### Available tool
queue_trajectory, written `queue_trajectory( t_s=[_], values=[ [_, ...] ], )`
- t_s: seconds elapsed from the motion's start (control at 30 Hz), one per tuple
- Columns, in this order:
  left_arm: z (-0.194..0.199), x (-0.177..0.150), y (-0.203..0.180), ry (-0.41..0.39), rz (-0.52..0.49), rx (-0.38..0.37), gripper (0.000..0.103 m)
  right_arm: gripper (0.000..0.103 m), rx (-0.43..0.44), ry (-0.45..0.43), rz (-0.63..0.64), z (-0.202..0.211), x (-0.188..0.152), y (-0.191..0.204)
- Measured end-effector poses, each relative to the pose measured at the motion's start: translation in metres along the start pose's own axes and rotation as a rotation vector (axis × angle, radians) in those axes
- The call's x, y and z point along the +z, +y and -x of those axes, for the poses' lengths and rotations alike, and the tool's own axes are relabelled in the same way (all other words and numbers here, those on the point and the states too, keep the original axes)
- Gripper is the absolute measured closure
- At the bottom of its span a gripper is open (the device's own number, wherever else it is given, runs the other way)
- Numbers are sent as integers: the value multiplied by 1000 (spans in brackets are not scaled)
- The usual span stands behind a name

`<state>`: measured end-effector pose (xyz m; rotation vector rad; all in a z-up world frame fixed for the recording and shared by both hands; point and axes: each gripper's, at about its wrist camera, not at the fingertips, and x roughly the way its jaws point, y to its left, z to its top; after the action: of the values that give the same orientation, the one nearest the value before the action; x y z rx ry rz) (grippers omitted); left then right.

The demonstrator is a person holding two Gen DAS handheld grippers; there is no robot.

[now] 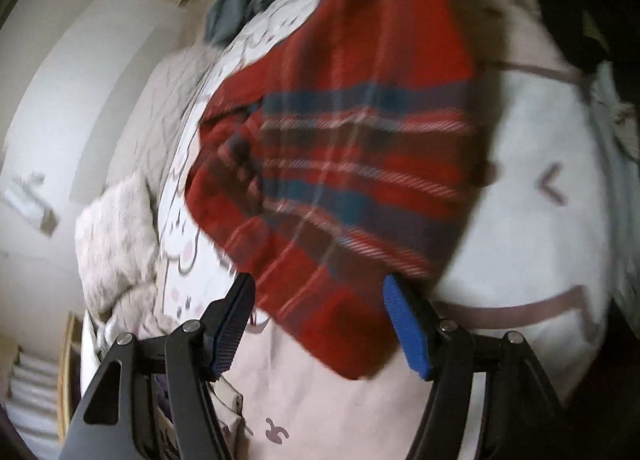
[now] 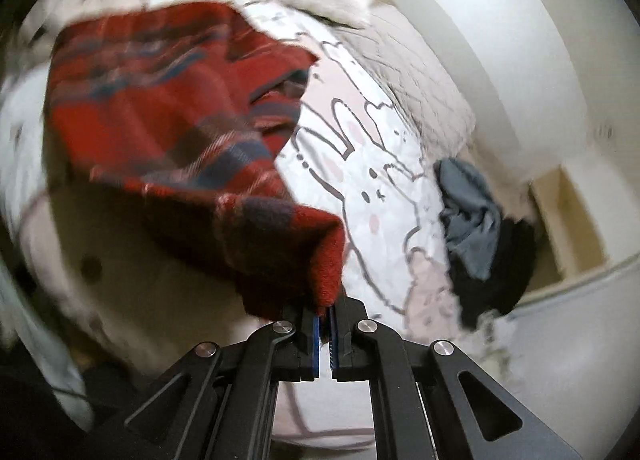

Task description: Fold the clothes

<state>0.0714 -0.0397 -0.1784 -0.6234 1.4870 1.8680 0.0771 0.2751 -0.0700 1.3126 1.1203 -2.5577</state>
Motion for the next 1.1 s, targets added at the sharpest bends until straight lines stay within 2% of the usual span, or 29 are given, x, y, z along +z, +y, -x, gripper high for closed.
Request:
queue_trajectory(
  t_s=[0.1, 0.23, 0.4, 0.47, 0.53, 0.57, 0.6, 0.67, 0.73, 0.77, 1.0, 1.07, 1.1],
  values=[
    [8, 3, -23, -25, -87, 0, 37, 99, 102, 2, -160, -6, 12, -18],
    [-7, 4, -48, -15, -148, 27, 37, 99, 217, -14, -361, -12, 26, -44],
    [-29, 16, -67, -39, -211, 172, 36, 99, 250, -51, -523, -11, 31, -69],
    [-36, 19, -61, -24, -188, 227, 36, 99, 239, -70, -557, -9, 32, -79],
    [-41, 17, -51, 11, -148, 249, 38, 99, 221, -78, -562, -8, 31, -84],
    [-43, 15, -45, 34, -130, 252, 56, 99, 213, -80, -561, -8, 31, -85],
    [-44, 13, -40, 53, -108, 251, 81, 99, 204, -82, -561, -8, 30, -86],
    [-45, 10, -26, 73, -40, 228, 94, 99, 183, -85, -544, -9, 28, -85],
    [-46, 8, -12, 94, 29, 204, 94, 99, 134, -91, -449, -13, 26, -72],
    [-46, 6, -5, 104, 63, 192, 95, 99, 85, -108, -360, -14, 24, -59],
    [-52, 7, 52, 145, 417, 89, 95, 97, -168, -123, 445, -42, -27, 48],
    [-54, 8, 66, 151, 507, 60, 95, 75, -175, -100, 545, -50, -44, 61],
    [-55, 9, 70, 156, 547, 47, 95, 37, -182, -90, 566, -52, -50, 63]
  ],
)
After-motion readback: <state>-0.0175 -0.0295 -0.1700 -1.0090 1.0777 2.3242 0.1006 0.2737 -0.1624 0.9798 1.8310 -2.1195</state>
